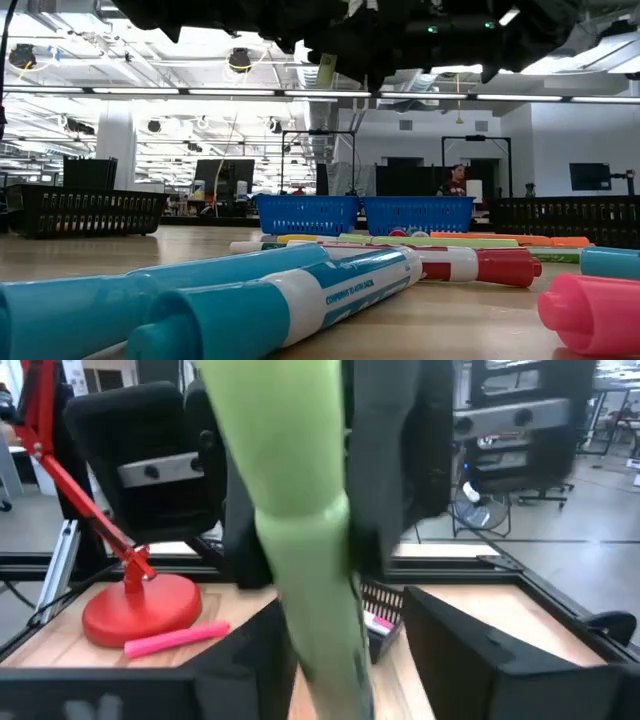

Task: Pick & Place Markers
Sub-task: Put the light green highlighter into the right black bin

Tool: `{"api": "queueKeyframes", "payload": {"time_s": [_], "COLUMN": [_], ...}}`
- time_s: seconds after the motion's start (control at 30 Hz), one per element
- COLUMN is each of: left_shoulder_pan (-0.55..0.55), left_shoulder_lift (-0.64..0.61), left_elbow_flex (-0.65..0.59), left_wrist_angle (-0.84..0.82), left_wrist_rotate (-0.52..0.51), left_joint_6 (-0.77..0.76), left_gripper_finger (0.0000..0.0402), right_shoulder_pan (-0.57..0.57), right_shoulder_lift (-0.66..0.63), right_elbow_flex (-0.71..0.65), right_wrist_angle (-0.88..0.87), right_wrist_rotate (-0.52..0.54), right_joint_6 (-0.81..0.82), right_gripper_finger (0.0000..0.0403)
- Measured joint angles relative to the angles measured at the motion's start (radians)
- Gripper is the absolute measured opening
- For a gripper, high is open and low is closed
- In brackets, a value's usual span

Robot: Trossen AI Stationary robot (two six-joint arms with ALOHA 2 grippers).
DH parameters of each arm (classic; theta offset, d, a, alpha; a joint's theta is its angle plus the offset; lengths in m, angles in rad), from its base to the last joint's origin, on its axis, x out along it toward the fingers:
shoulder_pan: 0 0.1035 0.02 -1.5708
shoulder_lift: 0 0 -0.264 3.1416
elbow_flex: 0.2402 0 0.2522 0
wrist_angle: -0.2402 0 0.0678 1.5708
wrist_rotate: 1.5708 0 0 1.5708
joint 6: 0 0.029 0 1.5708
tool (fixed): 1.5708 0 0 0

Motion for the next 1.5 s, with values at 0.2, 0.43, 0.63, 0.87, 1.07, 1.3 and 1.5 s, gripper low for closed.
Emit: {"api": "queueKeyframes", "payload": {"time_s": [0.2, 0.43, 0.63, 0.87, 1.07, 1.3, 1.5], "left_shoulder_pan": [0.0, 0.0, 0.0, 0.0, -0.001, -0.001, 0.0], "left_shoulder_lift": [0.0, 0.001, -0.001, 0.0, 0.0, 0.0, 0.0], "left_elbow_flex": [0.0, 0.0, 0.0, 0.0, -0.001, -0.001, -0.001], "left_wrist_angle": [-0.011, -0.006, -0.016, -0.07, -0.069, -0.07, -0.069], "left_wrist_rotate": [-0.007, -0.028, -0.034, -0.141, -0.153, -0.154, -0.154], "left_joint_6": [-0.006, -0.01, -0.002, -0.004, -0.007, -0.008, -0.008], "left_gripper_finger": [0.007, 0.0079, 0.0107, 0.0135, 0.0136, 0.0129, 0.0127], "right_shoulder_pan": [0.0, 0.014, 0.052, 0.115, 0.164, 0.139, 0.132], "right_shoulder_lift": [0.009, -0.029, -0.122, -0.326, -0.518, -0.61, -0.596], "right_elbow_flex": [0.03, 0.031, 0.03, 0.03, 0.03, 0.022, -0.066], "right_wrist_angle": [-0.084, -0.148, -0.303, -0.634, -1.113, -1.733, -1.865], "right_wrist_rotate": [-0.004, 0.019, 0.2, 0.44, 0.727, 0.638, 0.386], "right_joint_6": [-0.008, -0.042, -0.039, -0.051, 0.304, 0.858, 1.08], "right_gripper_finger": [0.0064, 0.0044, 0.0054, 0.0045, 0.0056, 0.005, 0.0056]}}
